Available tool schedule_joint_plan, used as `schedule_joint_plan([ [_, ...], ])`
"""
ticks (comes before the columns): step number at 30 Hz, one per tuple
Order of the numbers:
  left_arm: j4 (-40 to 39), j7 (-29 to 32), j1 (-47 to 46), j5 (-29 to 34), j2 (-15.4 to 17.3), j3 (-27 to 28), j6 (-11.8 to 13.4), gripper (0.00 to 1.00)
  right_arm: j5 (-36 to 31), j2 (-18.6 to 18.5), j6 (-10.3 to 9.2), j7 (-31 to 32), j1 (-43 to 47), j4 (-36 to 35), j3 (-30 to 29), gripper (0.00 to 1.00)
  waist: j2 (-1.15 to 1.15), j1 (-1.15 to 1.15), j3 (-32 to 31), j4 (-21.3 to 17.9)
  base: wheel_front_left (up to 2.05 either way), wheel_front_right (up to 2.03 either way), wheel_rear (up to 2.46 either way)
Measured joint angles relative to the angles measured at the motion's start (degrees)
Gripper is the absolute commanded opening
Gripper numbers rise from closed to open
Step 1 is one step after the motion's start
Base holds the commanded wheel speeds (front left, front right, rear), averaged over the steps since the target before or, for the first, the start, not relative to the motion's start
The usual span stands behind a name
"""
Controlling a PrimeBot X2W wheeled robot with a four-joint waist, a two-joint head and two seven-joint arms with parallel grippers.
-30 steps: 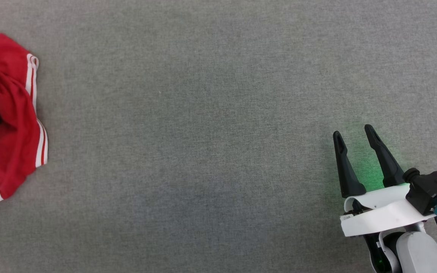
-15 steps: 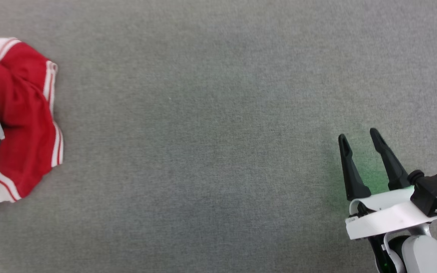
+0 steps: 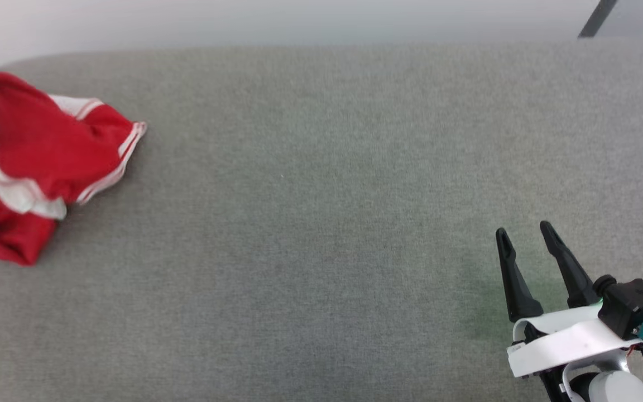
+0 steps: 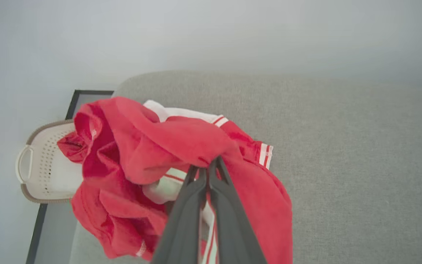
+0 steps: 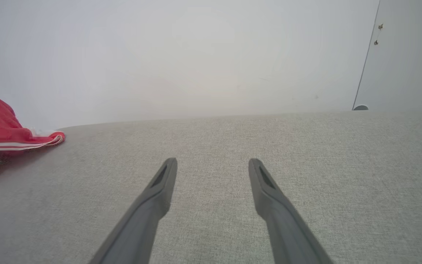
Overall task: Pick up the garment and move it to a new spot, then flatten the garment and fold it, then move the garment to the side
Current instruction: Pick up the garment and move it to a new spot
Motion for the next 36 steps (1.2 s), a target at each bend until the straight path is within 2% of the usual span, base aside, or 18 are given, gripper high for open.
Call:
schedule_joint_plan([
  [8,-4.54,-1.22,-3.14,-0.25,-0.42,-3.09,-1.38,0.0,0.62,0.59,0.0,-0.01,1.59,1.02,-0.1,1.0,0.0,0.0,-5.34,0.72,0.0,0.0,0.0],
  [18,-9.03,-1.91,-7.67,-2.41,-1.37,-6.14,-1.72,0.0,0.69,1.19,0.0,-0.22,2.66,1.53,-0.81,1.0,0.0,0.0,-10.28,0.1,0.0,0.0,0.0],
  [27,-13.35,-0.45,-11.0,-6.86,-4.66,-10.68,-1.8,0.0,0.54,1.57,0.0,-0.6,3.82,1.92,-3.22,1.0,0.0,0.0,-12.3,-1.88,0.0,0.0,0.0],
  [36,-18.78,1.91,-10.96,-12.87,-7.4,-15.22,-1.81,0.0,-0.94,1.49,0.0,-0.52,5.22,1.87,-8.16,1.0,0.0,0.0,-13.06,-5.8,0.0,0.0,0.0],
])
